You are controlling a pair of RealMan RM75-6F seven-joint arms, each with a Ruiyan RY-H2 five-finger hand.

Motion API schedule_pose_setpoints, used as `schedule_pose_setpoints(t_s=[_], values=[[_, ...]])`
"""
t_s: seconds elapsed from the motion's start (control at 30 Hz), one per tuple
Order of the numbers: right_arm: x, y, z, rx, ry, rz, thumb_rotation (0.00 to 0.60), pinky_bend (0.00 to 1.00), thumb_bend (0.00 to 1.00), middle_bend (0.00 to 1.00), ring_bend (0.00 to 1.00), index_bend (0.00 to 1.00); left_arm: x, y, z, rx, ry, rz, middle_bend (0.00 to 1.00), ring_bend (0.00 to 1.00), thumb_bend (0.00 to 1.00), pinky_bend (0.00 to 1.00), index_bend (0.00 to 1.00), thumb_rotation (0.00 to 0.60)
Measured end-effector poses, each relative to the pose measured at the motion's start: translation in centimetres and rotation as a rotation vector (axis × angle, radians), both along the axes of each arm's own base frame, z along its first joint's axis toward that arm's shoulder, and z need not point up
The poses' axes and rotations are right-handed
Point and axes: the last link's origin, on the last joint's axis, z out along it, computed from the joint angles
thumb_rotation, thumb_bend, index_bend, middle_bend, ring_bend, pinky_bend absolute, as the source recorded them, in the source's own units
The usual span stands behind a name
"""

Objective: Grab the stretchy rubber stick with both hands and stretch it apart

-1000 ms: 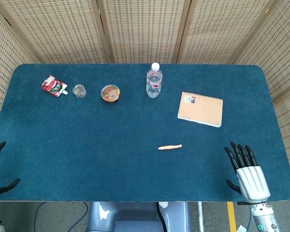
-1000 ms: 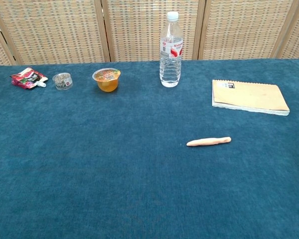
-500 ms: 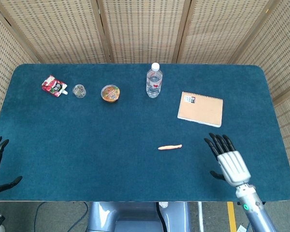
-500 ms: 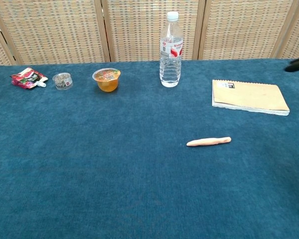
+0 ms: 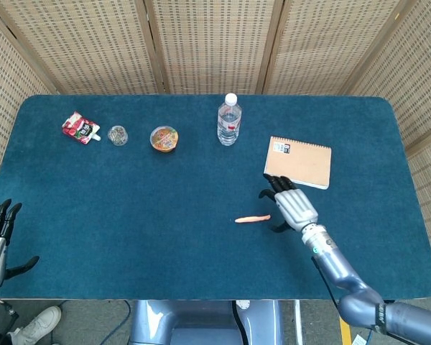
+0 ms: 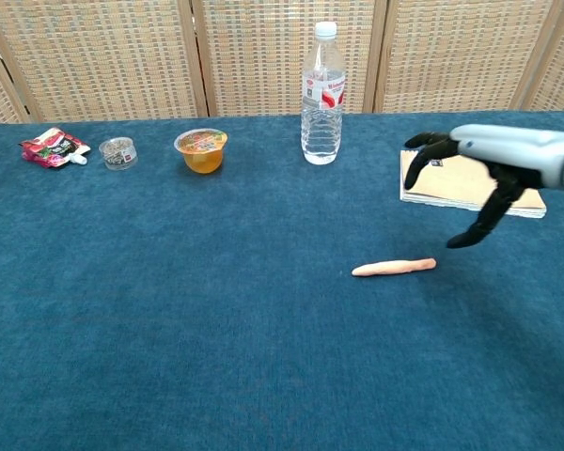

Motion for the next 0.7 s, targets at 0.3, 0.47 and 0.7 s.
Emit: schedule_pose_setpoints(t_s=[0.3, 0.47, 0.7], values=[[0.2, -0.9, -4.1, 0.051, 0.036, -0.014, 0.600, 0.00, 0.43, 0.00, 0.00, 0.41, -0.3, 0.6, -0.4, 0.004, 0.009, 0.011, 0.00, 0.00, 0.00, 0.00, 0.00, 0.600], [0.0, -1.2, -5.6, 0.063, 0.058, -0.022, 0.600, 0.00, 0.45, 0.00, 0.00, 0.43, -0.5, 0.7, -0.4, 0.003, 0.008, 0.018, 0.00, 0.00, 0.00, 0.00, 0.00, 0.600], [-0.5, -1.2, -6.8, 0.076, 0.082, -0.030, 0.600, 0.00, 0.47, 0.02, 0.00, 0.45, -0.6, 0.8, -0.4, 0.001, 0.007, 0.024, 0.00, 0.00, 0.00, 0.00, 0.00, 0.600]])
